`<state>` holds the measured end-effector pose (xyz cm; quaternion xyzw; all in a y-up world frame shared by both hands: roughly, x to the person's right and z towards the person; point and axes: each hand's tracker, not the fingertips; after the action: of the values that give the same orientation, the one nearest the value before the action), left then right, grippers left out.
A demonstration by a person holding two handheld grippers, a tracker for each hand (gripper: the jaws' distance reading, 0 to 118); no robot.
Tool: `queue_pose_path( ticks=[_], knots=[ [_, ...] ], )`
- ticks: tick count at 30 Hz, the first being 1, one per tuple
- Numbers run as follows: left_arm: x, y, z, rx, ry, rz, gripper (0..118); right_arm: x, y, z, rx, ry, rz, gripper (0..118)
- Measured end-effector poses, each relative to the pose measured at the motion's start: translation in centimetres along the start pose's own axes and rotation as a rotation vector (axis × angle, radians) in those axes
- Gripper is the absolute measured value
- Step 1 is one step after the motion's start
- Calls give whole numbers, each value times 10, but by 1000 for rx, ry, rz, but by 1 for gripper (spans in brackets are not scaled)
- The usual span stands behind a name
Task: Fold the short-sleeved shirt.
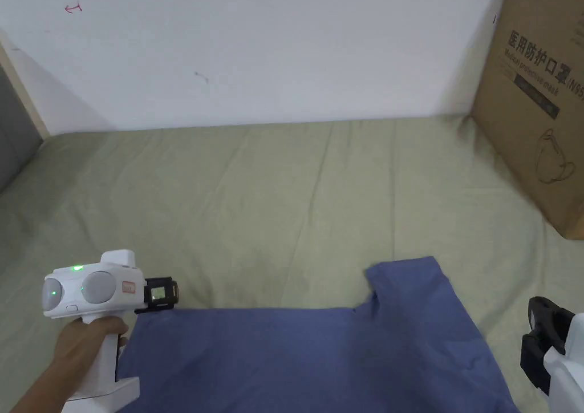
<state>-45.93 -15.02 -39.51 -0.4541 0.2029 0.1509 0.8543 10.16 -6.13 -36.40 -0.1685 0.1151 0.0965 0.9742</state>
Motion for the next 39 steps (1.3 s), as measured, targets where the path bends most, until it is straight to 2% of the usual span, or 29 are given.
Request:
queue_pose_path(
  ticks=[1, 2, 4, 5, 6, 7, 8, 10, 11, 12, 13, 14, 15, 16, 18, 20, 21, 23, 27, 28, 29, 30, 31, 32, 33, 35, 36, 38, 39],
  knots=[
    [-2, -2, -11, -34, 6, -9, 103, 0, -1, -8, -10, -1, 0, 0],
    [-2, -3, -23, -61, 26, -12, 103, -3, -3, -16, -27, 51, 15, 0],
    [0, -8, -42, -105, 39, -29, 94, -3, -6, -29, -50, 56, 18, 0],
    [-2, -12, -50, -118, 47, -37, 84, -4, -8, -38, -56, 58, 15, 0],
    [-1, -15, -57, -148, 50, -46, 63, -4, -8, -45, -88, 58, -61, 0],
    [0, -20, -62, -184, 23, -44, 47, -3, -10, -52, -103, 65, -60, 0],
    [3, -24, -56, -135, 6, -44, 40, -3, -10, -61, -123, 78, -67, 0],
    [3, -24, -52, -87, -27, -47, 4, -3, -9, -81, -112, 147, -63, 0],
    [6, -25, -51, -90, -58, -50, 2, -1, -9, -93, -148, 162, -62, 0],
    [10, -27, -50, -81, -10, -77, 1, 0, -9, -108, -182, 169, -62, 12],
    [9, -29, -47, -67, -6, -118, 1, 1, -9, -124, -206, 174, -78, 39],
    [8, -30, -41, -54, -9, -108, 1, 3, -10, -142, -267, 108, -38, 72],
    [6, -30, -34, -24, -13, -95, 0, 5, -12, -160, -316, 138, -29, 102],
    [5, -30, -26, 2, -33, -75, 0, 5, -14, -176, -352, 144, -36, 106],
    [1, -31, -8, 36, -71, -71, 0, 2, -18, -206, -398, 157, -34, 106],
    [0, -32, 7, 60, -85, -92, 0, -6, -24, -229, -465, 143, 30, 105],
    [-2, -33, 14, 69, -87, -106, 0, -9, -29, -240, -486, 152, 23, 104],
    [-5, -33, 26, 87, -94, -101, 0, -9, -47, -263, -564, 139, 25, 94],
    [-7, -35, 40, 105, -114, -102, 0, -18, -84, -289, -729, 114, 64, 55],
    [-7, -36, 43, 106, -114, -106, 0, -17, -89, -285, -713, 154, 14, 42],
    [-8, -36, 42, 108, -117, -107, 0, -18, -83, -279, -639, 104, -32, 42],
    [-9, -37, 44, 108, -120, -108, 0, -22, -77, -269, -649, 116, -56, 36],
    [-9, -37, 46, 109, -121, -107, 0, -28, -74, -257, -640, 125, -42, 28],
    [-9, -38, 47, 110, -120, -104, 0, -33, -70, -252, -626, 129, 8, 1],
    [-10, -39, 47, 109, -118, -100, 0, -36, -66, -246, -608, 102, 55, 0],
    [-11, -40, 54, 118, -115, -91, 0, -29, -57, -234, -555, 109, 79, 0],
    [-12, -41, 57, 128, -117, -83, 0, -24, -48, -224, -527, 113, 72, 0],
    [-15, -40, 64, 149, -115, -77, 0, -17, -30, -206, -457, 168, 3, 0],
    [-15, -39, 70, 167, -111, -76, 0, -12, -20, -198, -429, 175, 4, 0]
  ],
)
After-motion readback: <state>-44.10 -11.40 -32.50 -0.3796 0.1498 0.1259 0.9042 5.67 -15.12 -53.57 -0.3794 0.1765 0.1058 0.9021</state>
